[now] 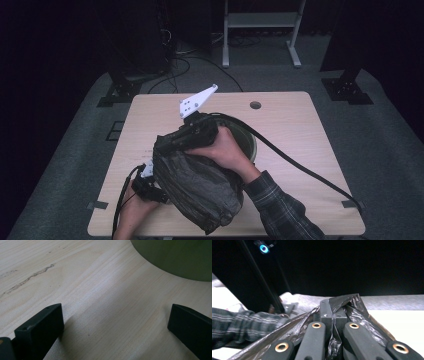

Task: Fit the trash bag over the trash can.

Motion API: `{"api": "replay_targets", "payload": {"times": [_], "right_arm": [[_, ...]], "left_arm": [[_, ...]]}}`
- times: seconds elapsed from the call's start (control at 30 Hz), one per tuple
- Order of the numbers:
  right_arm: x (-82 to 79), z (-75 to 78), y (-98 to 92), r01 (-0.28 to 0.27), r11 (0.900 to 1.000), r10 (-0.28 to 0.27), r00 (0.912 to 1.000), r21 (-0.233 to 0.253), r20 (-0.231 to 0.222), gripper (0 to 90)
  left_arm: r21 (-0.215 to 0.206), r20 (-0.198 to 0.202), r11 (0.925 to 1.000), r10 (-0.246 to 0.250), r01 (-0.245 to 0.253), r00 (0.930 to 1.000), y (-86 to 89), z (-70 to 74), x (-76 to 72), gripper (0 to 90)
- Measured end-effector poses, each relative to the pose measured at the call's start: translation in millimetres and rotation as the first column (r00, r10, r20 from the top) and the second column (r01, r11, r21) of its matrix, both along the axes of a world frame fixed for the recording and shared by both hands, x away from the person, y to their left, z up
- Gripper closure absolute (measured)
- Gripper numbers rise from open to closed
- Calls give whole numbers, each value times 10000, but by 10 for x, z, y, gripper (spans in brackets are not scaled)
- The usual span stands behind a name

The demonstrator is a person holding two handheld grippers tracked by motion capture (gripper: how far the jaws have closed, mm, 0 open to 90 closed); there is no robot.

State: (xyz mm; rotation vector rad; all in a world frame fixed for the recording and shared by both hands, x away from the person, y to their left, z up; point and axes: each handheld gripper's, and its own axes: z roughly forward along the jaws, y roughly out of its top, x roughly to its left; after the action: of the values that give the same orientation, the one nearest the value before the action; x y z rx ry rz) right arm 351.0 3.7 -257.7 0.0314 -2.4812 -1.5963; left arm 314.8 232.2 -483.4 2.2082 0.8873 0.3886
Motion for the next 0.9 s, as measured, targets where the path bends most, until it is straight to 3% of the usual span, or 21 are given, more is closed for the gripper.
{"api": "replay_targets", "payload": {"times": [0.37,0.4,0.57,0.63,0.87,0.9], "right_arm": [[66,-34,-277,719,9971,-714,9973,-250,189,894],[90,-43,-359,996,9937,-983,9948,-507,278,893],[132,-55,-497,1387,9886,-1364,9897,-582,429,894],[152,-67,-587,1751,9809,-1695,9831,-847,692,893],[225,-109,-799,2291,9687,-2226,9721,-952,746,892],[254,-135,-850,2548,9592,-2447,9653,-1227,910,892]], "left_arm": [[-10,-9,10000,-15,15,10000,-1,0,0,0],[-11,-8,10000,-14,14,10000,-1,0,0,0],[15,8,10000,-19,19,10000,1,1,1,0],[5,6,10000,-12,12,10000,1,1,1,0],[-1,1,10000,-11,11,10000,0,0,2,0],[-1,-3,10000,-10,10,10000,0,1,2,0]]}}
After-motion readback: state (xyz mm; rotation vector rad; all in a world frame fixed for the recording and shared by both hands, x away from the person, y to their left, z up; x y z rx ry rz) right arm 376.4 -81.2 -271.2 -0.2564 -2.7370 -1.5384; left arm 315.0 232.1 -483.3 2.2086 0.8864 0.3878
